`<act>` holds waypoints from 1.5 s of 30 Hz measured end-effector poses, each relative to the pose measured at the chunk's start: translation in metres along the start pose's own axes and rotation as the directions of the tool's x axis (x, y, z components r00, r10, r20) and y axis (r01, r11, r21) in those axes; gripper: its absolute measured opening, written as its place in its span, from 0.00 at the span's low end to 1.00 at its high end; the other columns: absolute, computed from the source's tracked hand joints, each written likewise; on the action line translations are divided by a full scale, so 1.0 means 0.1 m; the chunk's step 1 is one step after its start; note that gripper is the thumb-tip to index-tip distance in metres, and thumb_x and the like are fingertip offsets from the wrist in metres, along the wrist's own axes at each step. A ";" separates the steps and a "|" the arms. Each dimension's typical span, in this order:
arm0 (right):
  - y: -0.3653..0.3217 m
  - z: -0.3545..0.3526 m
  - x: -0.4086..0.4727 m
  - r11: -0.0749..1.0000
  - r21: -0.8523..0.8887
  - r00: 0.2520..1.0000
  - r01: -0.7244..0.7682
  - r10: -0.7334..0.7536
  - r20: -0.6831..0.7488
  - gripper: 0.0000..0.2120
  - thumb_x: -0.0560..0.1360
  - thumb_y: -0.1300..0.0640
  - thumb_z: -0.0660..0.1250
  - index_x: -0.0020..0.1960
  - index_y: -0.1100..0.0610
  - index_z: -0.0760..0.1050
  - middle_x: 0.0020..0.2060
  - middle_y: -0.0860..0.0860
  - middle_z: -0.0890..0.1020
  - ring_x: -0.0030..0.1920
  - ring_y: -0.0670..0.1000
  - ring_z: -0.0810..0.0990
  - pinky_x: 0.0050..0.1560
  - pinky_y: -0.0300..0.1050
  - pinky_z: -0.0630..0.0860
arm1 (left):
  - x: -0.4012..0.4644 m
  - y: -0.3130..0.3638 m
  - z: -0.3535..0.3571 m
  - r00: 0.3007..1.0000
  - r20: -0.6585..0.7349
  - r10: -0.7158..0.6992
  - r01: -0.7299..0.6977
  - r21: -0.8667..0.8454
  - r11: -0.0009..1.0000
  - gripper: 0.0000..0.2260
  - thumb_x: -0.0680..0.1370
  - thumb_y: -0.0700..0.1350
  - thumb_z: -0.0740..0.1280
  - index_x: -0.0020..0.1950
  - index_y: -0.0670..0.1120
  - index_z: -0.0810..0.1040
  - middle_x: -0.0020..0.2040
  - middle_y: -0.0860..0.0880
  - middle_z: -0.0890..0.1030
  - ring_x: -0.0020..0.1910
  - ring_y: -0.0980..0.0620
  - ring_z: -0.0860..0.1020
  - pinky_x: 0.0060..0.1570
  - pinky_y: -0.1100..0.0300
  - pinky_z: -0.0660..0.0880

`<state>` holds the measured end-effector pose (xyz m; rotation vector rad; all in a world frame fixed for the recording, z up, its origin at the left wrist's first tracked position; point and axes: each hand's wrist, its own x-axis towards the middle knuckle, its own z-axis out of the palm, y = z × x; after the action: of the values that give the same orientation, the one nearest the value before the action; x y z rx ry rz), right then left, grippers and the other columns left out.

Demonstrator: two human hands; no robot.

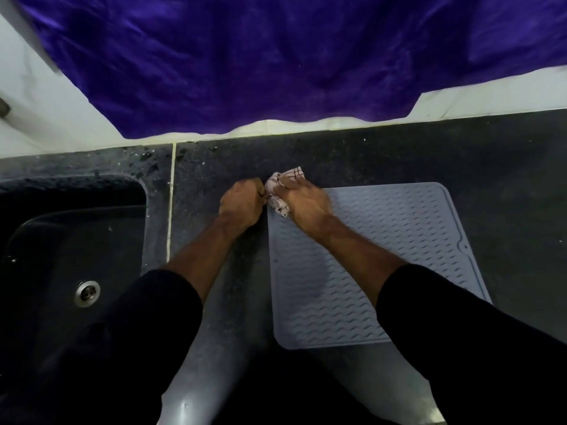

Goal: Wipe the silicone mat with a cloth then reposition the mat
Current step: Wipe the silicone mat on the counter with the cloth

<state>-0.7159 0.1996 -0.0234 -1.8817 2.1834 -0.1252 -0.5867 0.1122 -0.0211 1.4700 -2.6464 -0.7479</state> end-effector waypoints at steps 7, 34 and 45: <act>0.07 -0.03 0.04 0.945 0.305 0.983 -0.115 0.152 -0.100 0.21 0.74 0.56 0.66 0.66 0.45 0.74 0.62 0.52 0.80 0.60 0.57 0.79 0.61 0.50 0.75 | 0.05 -0.03 0.02 0.992 0.102 -0.071 0.088 -0.175 0.981 0.13 0.71 0.47 0.74 0.51 0.48 0.75 0.43 0.51 0.78 0.42 0.52 0.76 0.41 0.58 0.72; 0.00 -0.07 -0.28 0.995 0.103 0.999 0.006 -0.010 0.037 0.27 0.75 0.61 0.65 0.72 0.48 0.67 0.74 0.50 0.65 0.73 0.56 0.63 0.72 0.48 0.62 | 0.23 -0.06 0.05 0.990 0.142 0.019 -0.015 -0.030 0.999 0.09 0.75 0.43 0.69 0.53 0.47 0.74 0.47 0.48 0.75 0.45 0.49 0.74 0.43 0.56 0.71; -0.12 -0.18 -0.32 0.996 -0.021 0.995 0.085 -0.083 0.059 0.20 0.77 0.57 0.61 0.69 0.48 0.68 0.68 0.52 0.73 0.66 0.59 0.70 0.64 0.53 0.71 | 0.32 -0.01 -0.06 0.970 0.244 0.006 -0.002 -0.018 1.000 0.02 0.74 0.39 0.70 0.44 0.45 0.81 0.42 0.49 0.80 0.41 0.53 0.76 0.42 0.60 0.70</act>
<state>-0.7046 0.2270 0.0006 -1.9654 2.0780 -0.0603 -0.6023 0.0833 -0.0226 1.4542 -2.8059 -1.0114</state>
